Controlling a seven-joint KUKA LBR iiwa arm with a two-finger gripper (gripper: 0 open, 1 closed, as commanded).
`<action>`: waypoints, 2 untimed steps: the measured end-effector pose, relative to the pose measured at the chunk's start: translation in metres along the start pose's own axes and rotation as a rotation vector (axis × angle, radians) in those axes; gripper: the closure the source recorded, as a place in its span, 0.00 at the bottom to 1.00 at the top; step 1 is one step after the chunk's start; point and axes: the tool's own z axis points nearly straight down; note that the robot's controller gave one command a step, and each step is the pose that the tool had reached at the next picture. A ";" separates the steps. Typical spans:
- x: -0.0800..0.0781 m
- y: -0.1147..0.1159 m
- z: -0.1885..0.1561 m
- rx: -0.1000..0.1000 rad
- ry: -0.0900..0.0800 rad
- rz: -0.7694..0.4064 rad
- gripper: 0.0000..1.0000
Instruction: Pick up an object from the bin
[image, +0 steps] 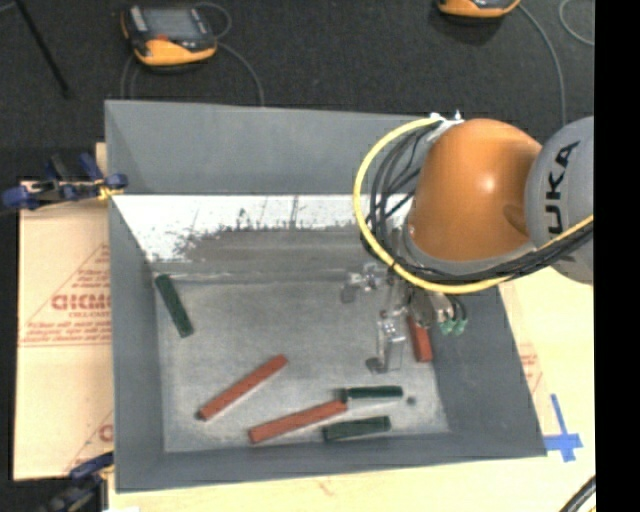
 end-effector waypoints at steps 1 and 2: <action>0.000 0.000 0.000 0.000 0.000 0.000 0.00; 0.013 0.001 0.047 -0.001 -0.006 0.052 0.00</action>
Offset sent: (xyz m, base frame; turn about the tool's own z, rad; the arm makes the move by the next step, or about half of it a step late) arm -0.0490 -0.0034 -0.1646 0.1789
